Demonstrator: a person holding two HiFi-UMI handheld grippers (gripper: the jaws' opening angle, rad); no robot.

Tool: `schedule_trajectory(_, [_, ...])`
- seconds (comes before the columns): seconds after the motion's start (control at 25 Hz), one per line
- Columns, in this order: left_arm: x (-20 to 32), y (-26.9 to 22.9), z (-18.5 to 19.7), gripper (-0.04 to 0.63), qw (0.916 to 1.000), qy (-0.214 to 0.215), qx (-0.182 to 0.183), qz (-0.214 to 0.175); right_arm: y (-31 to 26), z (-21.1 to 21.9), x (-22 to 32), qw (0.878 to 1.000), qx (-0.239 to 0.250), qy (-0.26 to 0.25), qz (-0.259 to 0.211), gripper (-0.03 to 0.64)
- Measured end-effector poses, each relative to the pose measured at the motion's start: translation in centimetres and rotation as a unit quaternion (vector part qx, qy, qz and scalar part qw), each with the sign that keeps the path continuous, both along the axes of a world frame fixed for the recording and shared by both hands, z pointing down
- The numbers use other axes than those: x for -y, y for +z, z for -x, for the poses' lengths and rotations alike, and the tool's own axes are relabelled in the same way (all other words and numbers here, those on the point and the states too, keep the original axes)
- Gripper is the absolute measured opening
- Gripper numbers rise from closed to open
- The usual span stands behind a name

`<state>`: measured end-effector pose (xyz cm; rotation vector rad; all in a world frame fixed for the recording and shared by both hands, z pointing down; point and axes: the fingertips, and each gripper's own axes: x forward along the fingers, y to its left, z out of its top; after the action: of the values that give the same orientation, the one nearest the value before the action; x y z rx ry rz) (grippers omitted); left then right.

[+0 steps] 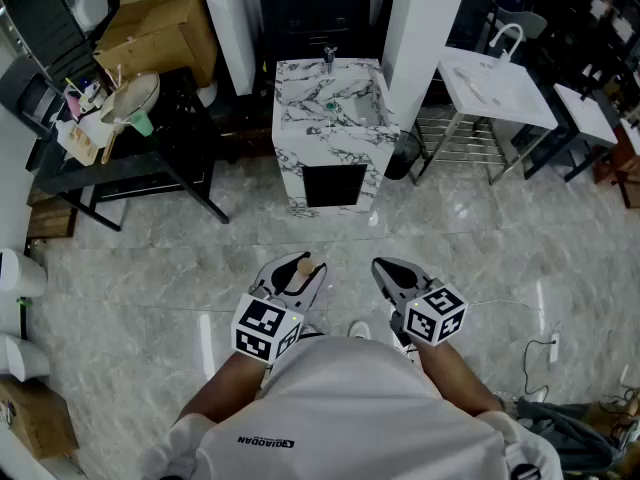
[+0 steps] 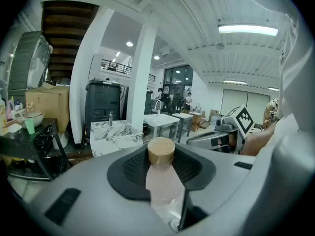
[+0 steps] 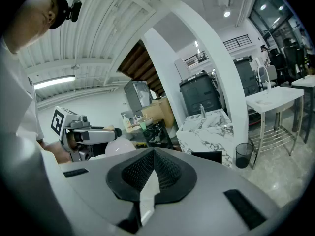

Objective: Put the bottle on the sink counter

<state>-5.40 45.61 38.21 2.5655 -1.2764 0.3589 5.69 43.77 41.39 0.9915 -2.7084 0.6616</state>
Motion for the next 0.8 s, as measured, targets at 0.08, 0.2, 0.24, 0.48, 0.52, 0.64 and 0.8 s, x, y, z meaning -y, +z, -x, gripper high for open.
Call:
schedule_trajectory(0.08, [0.1,-0.2,0.0,0.143,1.0,0.002,0.001,-0.001,-0.2,0.1,0.1,1.0,-0.001,-0.001,-0.001,0.038])
schedule_trajectory(0.2, [0.1,-0.4,-0.1,0.143,1.0,0.006,0.004,-0.003,-0.3,0.1,0.1,1.0,-0.001,-0.002,-0.002,0.038])
schedule_trajectory(0.24, [0.0,-0.4,-0.1,0.143,1.0,0.006,0.004,-0.004,-0.3,0.1,0.1,1.0,-0.001,-0.002,-0.003,0.038])
schedule_trajectory(0.48, [-0.2,-0.4,-0.3,0.143,1.0,0.005,0.005,-0.005,-0.4,-0.1,-0.2,1.0,0.003,-0.005,-0.006,0.038])
schedule_trajectory(0.52, [-0.2,-0.4,-0.3,0.143,1.0,0.005,0.005,-0.005,-0.6,0.1,-0.3,1.0,0.008,-0.008,-0.01,0.038])
schedule_trajectory(0.64, [0.1,-0.3,-0.2,0.143,1.0,0.004,-0.003,0.0,-1.3,0.7,-0.3,0.999,0.028,-0.013,-0.023,0.04])
schedule_trajectory(0.8, [0.1,0.1,-0.1,0.143,0.9999,0.004,-0.012,0.006,-0.5,0.9,-0.3,1.0,0.012,-0.002,-0.023,0.041])
